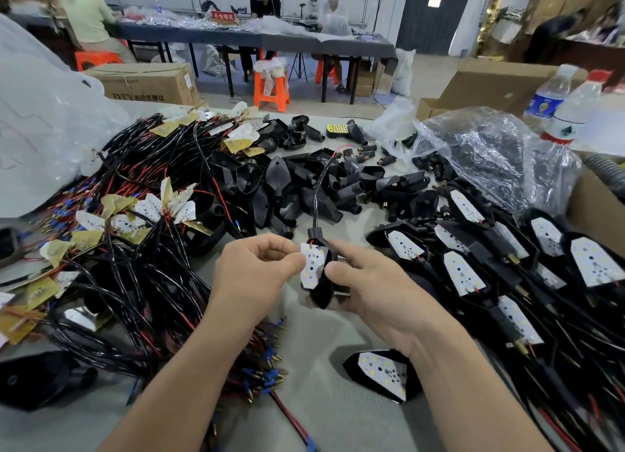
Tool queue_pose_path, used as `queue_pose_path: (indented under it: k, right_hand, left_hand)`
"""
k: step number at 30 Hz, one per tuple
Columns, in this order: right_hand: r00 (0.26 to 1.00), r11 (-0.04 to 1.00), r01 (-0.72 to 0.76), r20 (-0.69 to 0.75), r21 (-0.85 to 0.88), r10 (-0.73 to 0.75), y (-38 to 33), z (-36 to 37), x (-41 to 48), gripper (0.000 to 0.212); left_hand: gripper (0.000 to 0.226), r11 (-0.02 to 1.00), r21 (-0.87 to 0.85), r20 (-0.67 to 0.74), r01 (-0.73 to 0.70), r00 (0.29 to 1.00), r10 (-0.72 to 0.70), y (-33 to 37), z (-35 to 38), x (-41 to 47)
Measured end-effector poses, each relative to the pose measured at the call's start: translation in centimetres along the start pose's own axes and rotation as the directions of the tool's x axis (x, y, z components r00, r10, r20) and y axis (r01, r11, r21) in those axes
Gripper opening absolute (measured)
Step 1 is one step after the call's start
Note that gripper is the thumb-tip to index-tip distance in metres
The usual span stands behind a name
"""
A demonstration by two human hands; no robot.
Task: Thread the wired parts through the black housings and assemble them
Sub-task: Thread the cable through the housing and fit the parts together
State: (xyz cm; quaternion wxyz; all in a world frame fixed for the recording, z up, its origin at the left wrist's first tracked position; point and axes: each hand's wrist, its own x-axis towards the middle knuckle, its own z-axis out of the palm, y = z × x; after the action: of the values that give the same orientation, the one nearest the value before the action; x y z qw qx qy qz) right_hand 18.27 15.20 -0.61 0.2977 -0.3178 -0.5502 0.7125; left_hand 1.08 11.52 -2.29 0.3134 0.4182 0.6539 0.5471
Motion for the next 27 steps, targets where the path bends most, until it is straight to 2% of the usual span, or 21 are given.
queue_pose_path:
  k: [2,5,7,9,13,15,17,18,20,21,22,23,25,27]
  right_hand:
    - [1.000,1.000,0.008,-0.003,-0.018,-0.008,0.1,-0.1,0.0,0.034]
    - [0.998,0.996,0.036,-0.044,-0.077,-0.039,0.4,0.1,0.2,0.034]
    - [0.995,0.985,0.061,-0.067,-0.159,-0.072,0.4,0.3,0.2,0.033]
    - [0.994,0.983,0.070,-0.074,-0.171,-0.083,0.3,0.4,0.2,0.035]
    - [0.989,0.995,0.061,-0.130,-0.074,-0.071,0.3,-0.1,0.4,0.038]
    - [0.988,0.999,0.043,-0.151,0.016,-0.040,0.5,-0.2,0.6,0.037]
    - [0.988,0.996,0.023,-0.153,0.089,-0.009,0.7,-0.1,0.6,0.037]
    - [0.987,0.998,0.023,-0.160,0.054,-0.014,0.9,-0.1,0.6,0.037]
    - [0.986,0.997,0.032,-0.163,-0.070,-0.043,1.0,0.1,0.4,0.039]
    - [0.985,0.995,0.037,-0.163,-0.097,-0.052,0.9,0.1,0.4,0.039]
    - [0.986,0.995,0.041,-0.156,-0.087,-0.055,0.7,0.0,0.3,0.038]
    - [0.989,0.998,0.047,-0.135,-0.047,-0.053,0.5,0.0,0.2,0.035]
    - [0.995,0.999,0.034,-0.092,0.028,-0.032,-0.3,-0.2,-0.2,0.027]
    - [0.998,0.999,-0.028,-0.054,-0.028,0.026,-0.9,-0.4,-1.0,0.026]
  left_hand:
    - [0.007,1.000,0.012,-0.012,0.003,1.000,-0.003,-0.1,0.0,0.0]
    - [0.009,0.984,0.180,-0.020,-0.011,1.000,0.015,0.0,-0.1,-0.1]
    - [0.014,0.972,0.234,-0.001,-0.019,1.000,0.020,0.0,0.0,-0.4]
    - [0.016,0.986,0.165,0.034,0.024,0.999,-0.030,0.0,-0.1,-0.2]
    - [0.028,0.968,-0.140,0.182,0.210,0.966,-0.183,0.4,0.1,0.1]
    - [0.028,0.966,-0.146,0.214,0.214,0.960,-0.180,0.5,0.4,-0.2]
    - [0.021,0.992,0.021,0.182,0.120,0.976,-0.122,0.7,0.4,-0.6]
    - [0.021,0.985,0.168,0.144,0.036,0.988,-0.060,0.6,0.4,-0.8]
    - [0.027,0.877,0.458,0.068,-0.147,0.989,0.130,0.4,0.4,-0.9]
    - [0.031,0.840,0.506,0.054,-0.198,0.979,0.198,0.4,0.4,-1.1]
    - [0.037,0.849,0.486,0.065,-0.210,0.977,0.204,0.3,0.4,-1.1]
    - [0.043,0.905,0.387,0.100,-0.175,0.984,0.148,0.2,0.3,-1.0]
    - [0.043,0.999,0.045,0.213,0.006,0.977,-0.016,0.5,-0.2,-0.2]
    - [0.036,0.965,-0.199,0.224,0.171,0.967,-0.125,0.6,-0.6,0.9]
